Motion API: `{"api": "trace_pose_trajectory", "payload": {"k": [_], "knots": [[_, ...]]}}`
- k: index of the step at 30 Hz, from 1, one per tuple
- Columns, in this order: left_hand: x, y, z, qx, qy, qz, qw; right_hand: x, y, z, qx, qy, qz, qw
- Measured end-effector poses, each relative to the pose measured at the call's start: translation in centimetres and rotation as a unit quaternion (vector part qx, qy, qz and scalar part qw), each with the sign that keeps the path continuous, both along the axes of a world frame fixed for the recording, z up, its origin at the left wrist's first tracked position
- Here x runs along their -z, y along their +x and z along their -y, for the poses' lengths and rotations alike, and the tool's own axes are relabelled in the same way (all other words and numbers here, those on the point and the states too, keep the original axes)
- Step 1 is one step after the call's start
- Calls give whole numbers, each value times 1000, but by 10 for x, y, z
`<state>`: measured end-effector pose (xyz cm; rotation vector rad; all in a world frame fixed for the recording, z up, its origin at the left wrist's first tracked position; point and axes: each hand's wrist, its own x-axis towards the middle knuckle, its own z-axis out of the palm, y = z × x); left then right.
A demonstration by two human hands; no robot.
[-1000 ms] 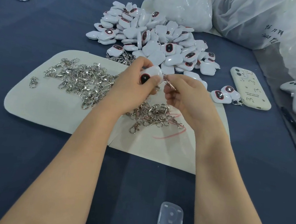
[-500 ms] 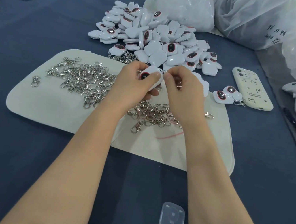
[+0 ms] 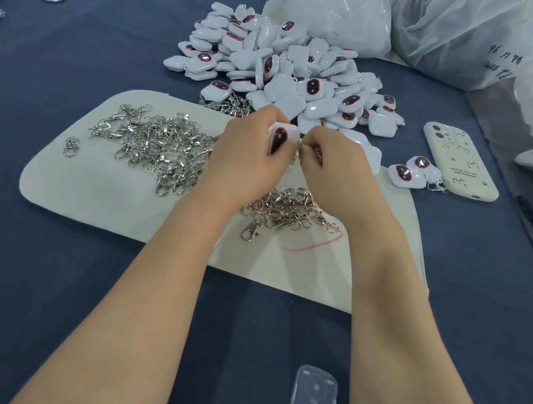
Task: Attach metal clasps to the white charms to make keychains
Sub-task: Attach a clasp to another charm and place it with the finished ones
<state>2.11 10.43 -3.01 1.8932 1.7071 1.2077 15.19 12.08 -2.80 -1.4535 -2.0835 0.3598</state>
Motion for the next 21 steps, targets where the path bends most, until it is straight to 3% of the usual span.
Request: {"api": "trace_pose_trajectory", "payload": {"k": [2, 4, 7, 10, 12, 16, 21], "knots": [[-1, 1, -1, -12, -43, 134, 990, 2, -6, 3, 16, 29, -59, 998], [-2, 2, -2, -11, -81, 282, 956, 5, -14, 6, 31, 10, -178, 984], [-2, 3, -2, -11, -115, 407, 906, 8, -24, 8, 19, -99, -368, 924], [-6, 0, -2, 8, -152, 501, 852, 9, -27, 10, 2, -131, -465, 875], [-9, -3, -1, 29, -180, 550, 815, 9, -27, 11, -12, -126, -476, 870], [-11, -8, 2, 70, -238, 582, 775, 8, -21, 11, -37, -83, -380, 921], [-8, -11, 1, 95, -278, 540, 789, 6, -20, 12, -23, -71, -298, 952]]}}
